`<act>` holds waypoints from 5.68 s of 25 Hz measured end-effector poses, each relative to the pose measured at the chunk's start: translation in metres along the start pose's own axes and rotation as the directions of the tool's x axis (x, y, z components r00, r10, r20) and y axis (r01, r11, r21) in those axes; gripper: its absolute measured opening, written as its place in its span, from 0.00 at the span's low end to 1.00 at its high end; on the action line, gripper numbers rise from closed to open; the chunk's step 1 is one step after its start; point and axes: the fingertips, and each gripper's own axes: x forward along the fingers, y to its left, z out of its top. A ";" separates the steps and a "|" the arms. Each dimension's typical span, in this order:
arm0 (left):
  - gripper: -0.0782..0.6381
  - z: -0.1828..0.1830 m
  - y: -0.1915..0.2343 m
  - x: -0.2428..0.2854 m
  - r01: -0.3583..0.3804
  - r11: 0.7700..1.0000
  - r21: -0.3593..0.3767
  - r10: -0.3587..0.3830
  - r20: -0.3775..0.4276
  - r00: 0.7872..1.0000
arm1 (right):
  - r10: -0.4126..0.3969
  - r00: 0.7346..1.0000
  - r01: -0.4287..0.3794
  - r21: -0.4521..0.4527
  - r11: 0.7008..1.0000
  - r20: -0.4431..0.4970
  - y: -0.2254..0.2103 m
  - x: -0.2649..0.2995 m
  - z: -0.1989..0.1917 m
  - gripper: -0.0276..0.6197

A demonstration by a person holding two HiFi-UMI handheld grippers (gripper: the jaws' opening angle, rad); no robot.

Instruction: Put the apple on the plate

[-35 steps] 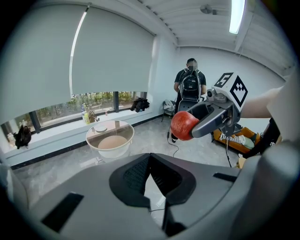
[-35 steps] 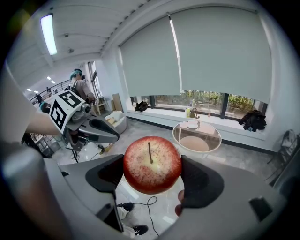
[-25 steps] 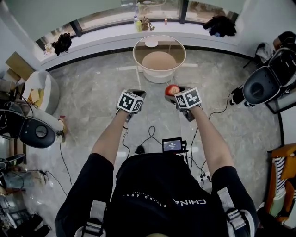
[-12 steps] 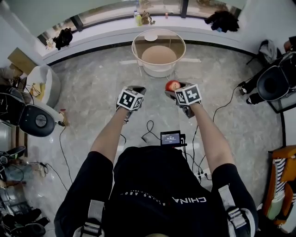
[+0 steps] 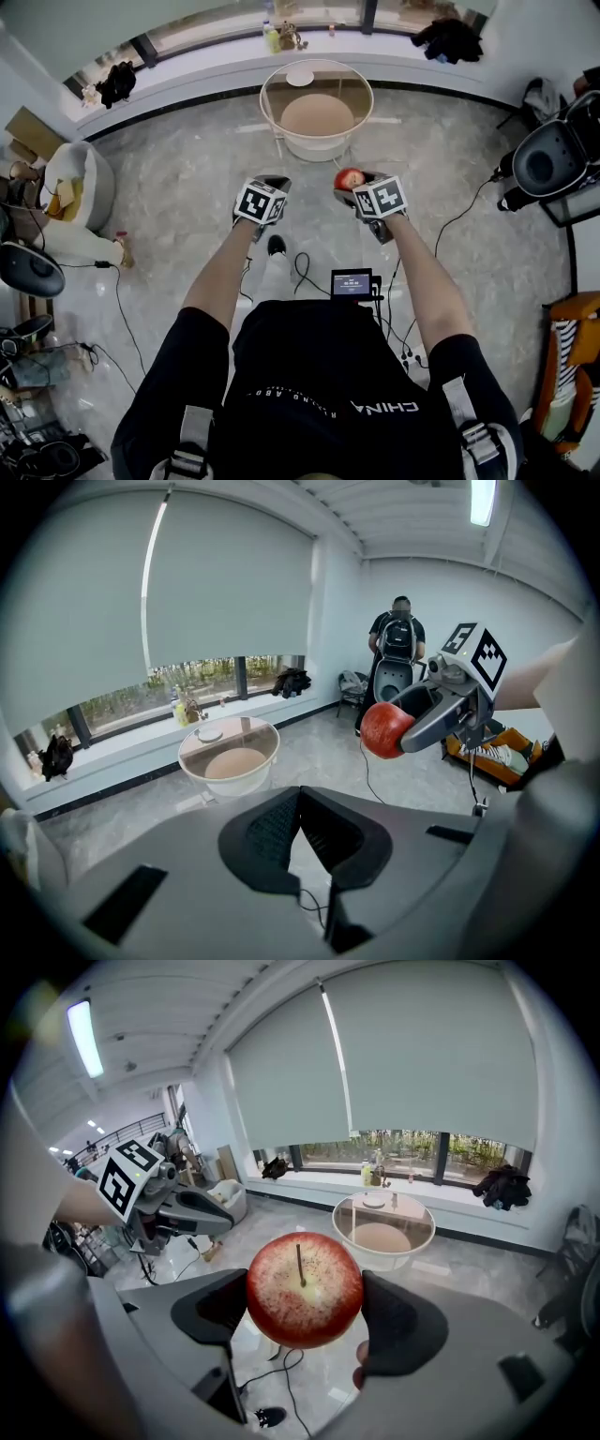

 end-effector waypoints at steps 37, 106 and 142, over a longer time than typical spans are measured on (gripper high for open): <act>0.13 0.154 0.412 0.225 0.080 0.996 0.027 -0.079 -0.053 0.995 | -0.048 0.994 0.057 0.096 0.994 -0.098 -0.188 0.333 0.295 0.66; 0.13 0.237 0.746 0.824 0.069 0.970 -0.235 -0.106 -0.149 0.983 | 0.063 0.966 -0.084 -0.072 0.994 -0.249 -0.578 0.947 0.411 0.66; 0.13 0.459 0.498 0.481 0.258 0.960 -0.109 -0.267 -0.085 0.960 | 0.015 1.000 -0.015 0.008 1.000 0.010 -0.483 0.436 0.548 0.09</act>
